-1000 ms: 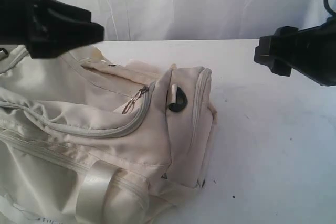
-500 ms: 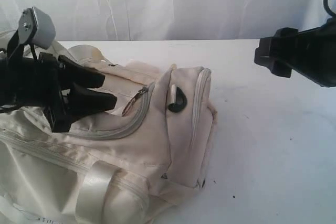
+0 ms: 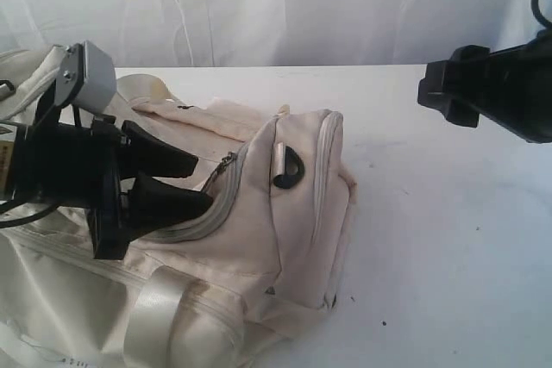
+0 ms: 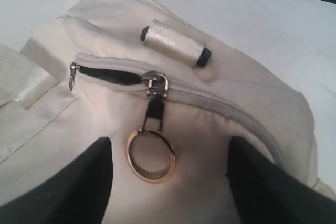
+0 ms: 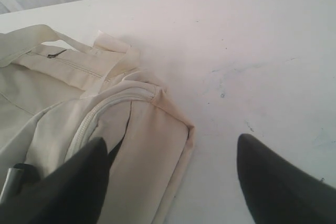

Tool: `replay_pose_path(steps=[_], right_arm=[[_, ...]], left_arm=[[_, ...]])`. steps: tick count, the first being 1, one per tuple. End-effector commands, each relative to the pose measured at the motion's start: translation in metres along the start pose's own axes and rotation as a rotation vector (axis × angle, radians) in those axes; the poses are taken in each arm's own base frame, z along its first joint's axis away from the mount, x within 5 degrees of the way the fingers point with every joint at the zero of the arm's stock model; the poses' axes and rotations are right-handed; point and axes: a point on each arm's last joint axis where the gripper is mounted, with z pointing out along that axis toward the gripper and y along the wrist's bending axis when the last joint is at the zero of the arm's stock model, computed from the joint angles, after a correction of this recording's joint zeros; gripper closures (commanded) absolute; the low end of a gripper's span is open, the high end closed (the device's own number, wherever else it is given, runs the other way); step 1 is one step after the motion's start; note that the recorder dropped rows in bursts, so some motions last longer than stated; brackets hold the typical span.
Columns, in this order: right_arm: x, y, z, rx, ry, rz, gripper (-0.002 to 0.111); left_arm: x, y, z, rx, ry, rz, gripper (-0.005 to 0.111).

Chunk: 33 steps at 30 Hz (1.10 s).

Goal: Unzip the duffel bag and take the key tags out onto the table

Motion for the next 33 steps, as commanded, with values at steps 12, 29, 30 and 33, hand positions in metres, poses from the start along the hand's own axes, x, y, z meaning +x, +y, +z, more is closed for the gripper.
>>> replay_pose_path(steps=[12,29,30,33], right_arm=[[0.0003,0.0,0.0007,-0.002,-0.005,0.001,0.043],[-0.0002,0.0002,0.0007,-0.005,-0.011,0.004,0.043],[-0.0002,0.0002,0.0007,-0.005,-0.011,0.004,0.043],[-0.0002,0.0002,0.0007,-0.005,-0.011,0.004,0.043]], left_arm=[[0.0015,-0.0014,0.012,-0.135,0.08,0.051,0.062],[0.0005,-0.0056,0.013,-0.087,0.065,0.052,0.084],[0.0005,-0.0056,0.013,-0.087,0.065,0.052,0.087],[0.0006,-0.0052,0.0129,-0.091,0.066,0.052,0.089]])
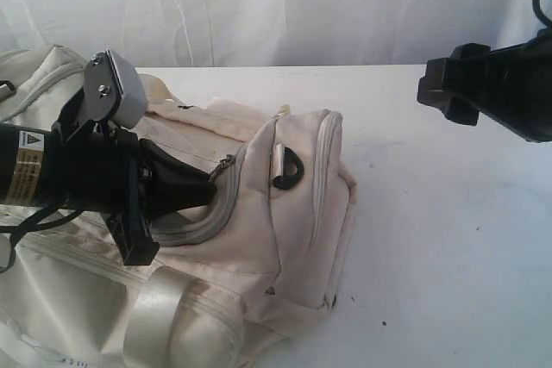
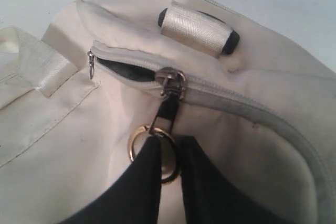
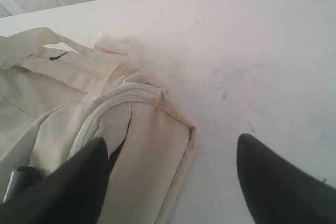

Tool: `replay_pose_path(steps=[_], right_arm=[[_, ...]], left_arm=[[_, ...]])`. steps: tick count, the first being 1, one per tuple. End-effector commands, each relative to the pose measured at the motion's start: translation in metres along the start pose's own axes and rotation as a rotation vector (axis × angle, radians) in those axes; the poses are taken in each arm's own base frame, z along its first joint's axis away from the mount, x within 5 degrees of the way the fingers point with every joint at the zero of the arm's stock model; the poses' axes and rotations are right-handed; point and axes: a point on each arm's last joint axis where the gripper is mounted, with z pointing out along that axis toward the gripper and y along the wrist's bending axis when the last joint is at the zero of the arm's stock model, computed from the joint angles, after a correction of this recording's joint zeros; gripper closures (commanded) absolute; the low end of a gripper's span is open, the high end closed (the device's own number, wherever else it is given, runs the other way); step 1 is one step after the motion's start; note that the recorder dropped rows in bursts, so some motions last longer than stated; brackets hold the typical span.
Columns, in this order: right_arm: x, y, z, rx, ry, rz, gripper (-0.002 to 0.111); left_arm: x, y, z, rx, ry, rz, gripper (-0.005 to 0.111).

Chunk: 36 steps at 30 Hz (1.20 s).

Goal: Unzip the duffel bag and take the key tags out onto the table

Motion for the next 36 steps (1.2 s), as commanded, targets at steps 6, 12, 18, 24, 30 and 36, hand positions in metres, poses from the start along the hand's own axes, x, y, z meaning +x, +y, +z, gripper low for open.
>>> replay_pose_path(steps=[6,12,18,24,30,36], right_arm=[[0.0,0.0,0.001,-0.003,-0.006,-0.006,0.043],[0.0,0.0,0.001,-0.003,-0.006,-0.006,0.043],[0.0,0.0,0.001,-0.003,-0.006,-0.007,0.043],[0.0,0.0,0.001,-0.003,-0.008,-0.007,0.043],[0.0,0.001,0.001,-0.008,-0.009,-0.024,0.043],[-0.001,0.001,0.001,-0.016,-0.015,-0.018,0.043]], left_arm=[[0.0,-0.003,-0.001,0.012,-0.003,0.003,0.09],[0.0,-0.003,-0.001,0.01,-0.002,0.018,0.107],[0.0,-0.003,-0.001,0.011,-0.005,0.013,0.107],[-0.005,-0.008,-0.005,0.033,-0.029,0.025,0.107],[-0.023,-0.012,-0.031,-0.074,-0.096,0.049,0.107],[-0.039,-0.025,-0.056,-0.107,-0.183,0.025,0.107]])
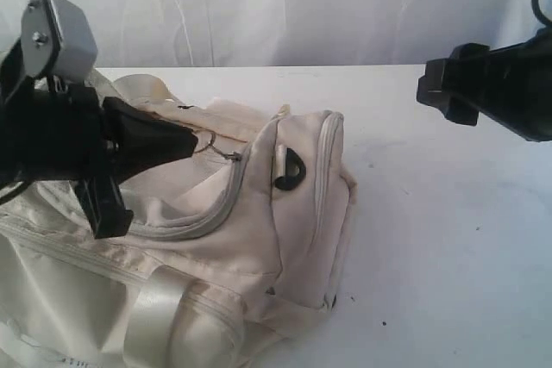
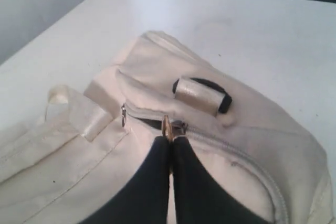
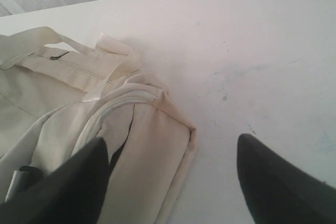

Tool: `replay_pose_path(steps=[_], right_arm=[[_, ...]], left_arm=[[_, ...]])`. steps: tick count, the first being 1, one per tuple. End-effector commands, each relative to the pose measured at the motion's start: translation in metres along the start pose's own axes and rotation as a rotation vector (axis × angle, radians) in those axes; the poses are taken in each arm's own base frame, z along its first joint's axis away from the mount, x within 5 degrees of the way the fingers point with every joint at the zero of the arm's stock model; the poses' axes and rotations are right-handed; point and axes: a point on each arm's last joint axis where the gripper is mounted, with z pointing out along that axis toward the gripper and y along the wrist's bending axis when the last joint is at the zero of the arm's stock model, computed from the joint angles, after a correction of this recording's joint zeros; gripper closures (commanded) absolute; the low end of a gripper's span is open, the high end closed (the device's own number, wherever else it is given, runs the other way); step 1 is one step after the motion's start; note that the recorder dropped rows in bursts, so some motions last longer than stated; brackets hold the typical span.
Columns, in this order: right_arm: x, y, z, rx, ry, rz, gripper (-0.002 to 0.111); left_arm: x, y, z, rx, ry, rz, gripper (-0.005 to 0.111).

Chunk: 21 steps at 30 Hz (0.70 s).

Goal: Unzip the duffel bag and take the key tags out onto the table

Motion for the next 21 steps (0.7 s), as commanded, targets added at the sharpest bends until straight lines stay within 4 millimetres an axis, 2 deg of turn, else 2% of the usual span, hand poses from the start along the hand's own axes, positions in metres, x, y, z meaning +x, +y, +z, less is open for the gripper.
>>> replay_pose_path(steps=[1,6,14,16,21], right_arm=[[-0.001,0.002,0.001,-0.02,-0.016,0.016,0.043],[-0.001,0.009,0.0,-0.103,-0.012,-0.015,0.043],[0.006,0.032,-0.006,-0.363,0.033,-0.186,0.043],[0.009,0.036,-0.008,-0.42,0.044,-0.28,0.043],[0.025,0.044,-0.015,-0.583,0.104,-0.676,0.043]], left_arm=[[-0.011,-0.008,-0.016,-0.014,-0.055,-0.047,0.107],[-0.019,-0.014,-0.025,-0.01,-0.092,-0.076,0.107],[-0.025,-0.033,-0.032,0.176,-0.133,-0.128,0.107],[-0.025,-0.035,-0.032,0.195,-0.134,-0.141,0.107],[-0.026,-0.039,-0.033,0.253,-0.136,-0.178,0.107]])
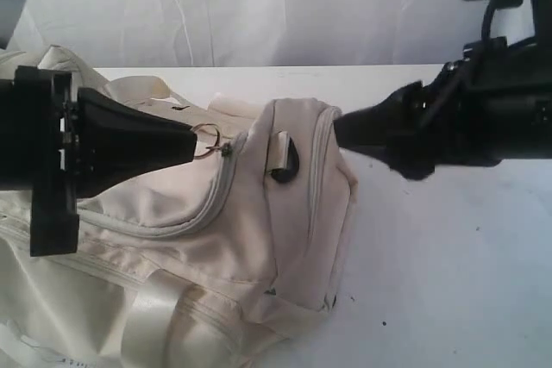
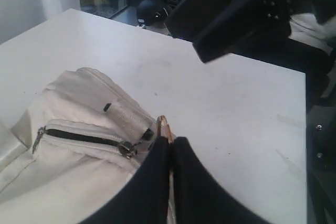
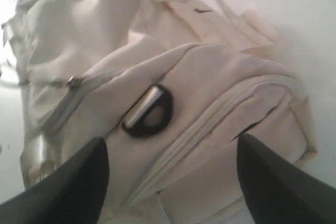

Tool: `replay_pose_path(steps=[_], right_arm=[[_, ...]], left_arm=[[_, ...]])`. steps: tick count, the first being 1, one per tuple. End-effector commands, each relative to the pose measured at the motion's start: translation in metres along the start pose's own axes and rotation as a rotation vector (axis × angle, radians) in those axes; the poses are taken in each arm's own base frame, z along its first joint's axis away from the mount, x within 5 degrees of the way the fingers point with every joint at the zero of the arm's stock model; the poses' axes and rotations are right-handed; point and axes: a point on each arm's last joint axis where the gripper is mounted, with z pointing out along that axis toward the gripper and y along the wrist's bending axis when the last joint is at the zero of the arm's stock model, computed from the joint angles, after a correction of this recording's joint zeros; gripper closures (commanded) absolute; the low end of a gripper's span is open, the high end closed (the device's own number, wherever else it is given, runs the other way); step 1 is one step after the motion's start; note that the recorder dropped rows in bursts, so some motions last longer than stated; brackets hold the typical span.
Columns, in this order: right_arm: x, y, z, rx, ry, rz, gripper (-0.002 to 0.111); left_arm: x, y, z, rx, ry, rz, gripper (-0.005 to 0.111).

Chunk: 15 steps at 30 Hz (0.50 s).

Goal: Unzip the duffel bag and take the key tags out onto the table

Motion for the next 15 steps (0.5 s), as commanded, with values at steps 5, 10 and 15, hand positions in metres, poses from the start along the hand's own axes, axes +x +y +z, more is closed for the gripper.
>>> replay_pose_path(steps=[5,10,15], right_arm=[[0.01,0.016,-0.002,-0.195,0.089,-0.344,0.038],[0.003,0.021,-0.003,-0.231,0.012,-0.25,0.037],[-0.001,0.019,-0.002,-0.208,-0.035,-0.275,0.037]], left_arm=[[-0.004,-0.019,-0.005,0.174,-0.023,-0.051,0.107],[-0.004,-0.02,-0.005,0.19,-0.014,-0.146,0.107],[0.022,-0.023,-0.002,0.198,0.042,-0.246,0.107]])
